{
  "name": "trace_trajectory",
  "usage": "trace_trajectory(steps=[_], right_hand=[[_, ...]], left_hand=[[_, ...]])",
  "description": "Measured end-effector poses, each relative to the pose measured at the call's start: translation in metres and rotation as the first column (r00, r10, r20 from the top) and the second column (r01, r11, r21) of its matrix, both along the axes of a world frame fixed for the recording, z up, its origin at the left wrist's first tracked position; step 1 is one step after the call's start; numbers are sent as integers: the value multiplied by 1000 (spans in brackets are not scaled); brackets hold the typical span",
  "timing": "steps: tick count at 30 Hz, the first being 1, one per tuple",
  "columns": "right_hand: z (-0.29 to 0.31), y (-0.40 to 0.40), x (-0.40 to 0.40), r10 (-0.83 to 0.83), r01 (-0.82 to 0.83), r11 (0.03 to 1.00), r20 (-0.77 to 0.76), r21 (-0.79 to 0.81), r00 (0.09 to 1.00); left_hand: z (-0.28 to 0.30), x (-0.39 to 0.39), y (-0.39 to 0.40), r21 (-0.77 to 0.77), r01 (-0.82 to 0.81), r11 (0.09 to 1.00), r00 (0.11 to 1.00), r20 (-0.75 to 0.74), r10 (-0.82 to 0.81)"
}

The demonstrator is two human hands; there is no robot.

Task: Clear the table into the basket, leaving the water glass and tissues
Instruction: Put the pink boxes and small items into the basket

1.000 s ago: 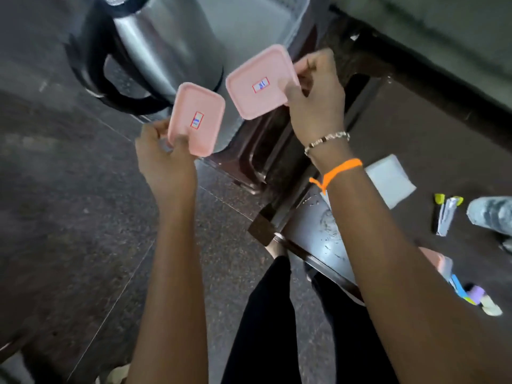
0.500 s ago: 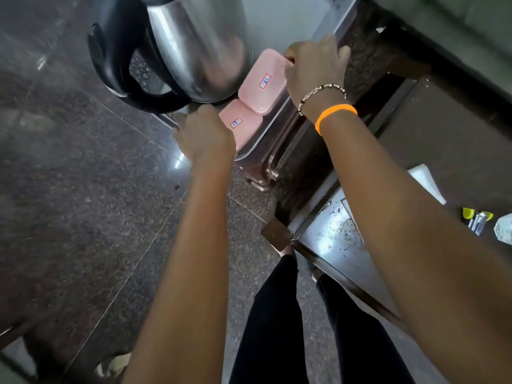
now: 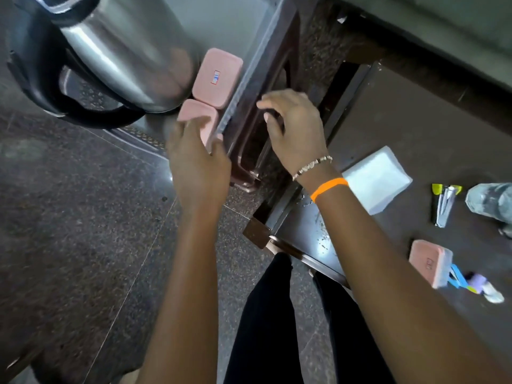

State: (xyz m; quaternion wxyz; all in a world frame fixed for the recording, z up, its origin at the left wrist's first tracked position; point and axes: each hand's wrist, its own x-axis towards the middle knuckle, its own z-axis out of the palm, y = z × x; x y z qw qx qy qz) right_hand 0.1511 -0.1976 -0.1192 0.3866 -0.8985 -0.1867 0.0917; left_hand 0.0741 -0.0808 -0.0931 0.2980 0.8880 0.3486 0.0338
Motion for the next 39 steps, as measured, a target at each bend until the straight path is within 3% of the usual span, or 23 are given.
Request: trace_trajectory(steps=[2, 6, 11, 16, 21, 26, 31, 36, 39], right_hand=[[0, -35, -25, -95, 97, 995, -58, 27, 994], [-13, -119, -84, -261, 256, 965, -234, -51, 937], [-36, -225, -151, -470, 420, 882, -327, -213, 820], [-52, -301, -191, -707, 645, 707, -279, -291, 649], [-64, -353, -203, -828, 769, 560, -183, -308, 530], [-92, -391, -203, -736, 531, 647, -266, -547, 623], [-108, -401, -194, -607, 334, 721, -319, -608, 728], [-105, -391, -186, -599, 367, 740, -303, -564, 741], [-95, -374, -177, -576, 397, 775, -291, -491, 764]], left_hand=[[4, -14, -36, -114, 39, 993, 999, 36, -36], [-10, -46, -116, -317, 168, 934, 974, -94, -207], [-42, -84, -207, -546, 233, 805, 844, -297, -446], [-80, -105, -285, -693, 140, 707, 702, -434, -565], [-111, -106, -345, -774, -58, 631, 660, -504, -557], [-128, -100, -376, -744, -46, 666, 734, -478, -483], [-137, -100, -392, -729, -125, 673, 783, -489, -385], [-141, -99, -386, -735, -164, 658, 774, -510, -376], [-132, -103, -371, -823, -196, 534, 822, -435, -369]])
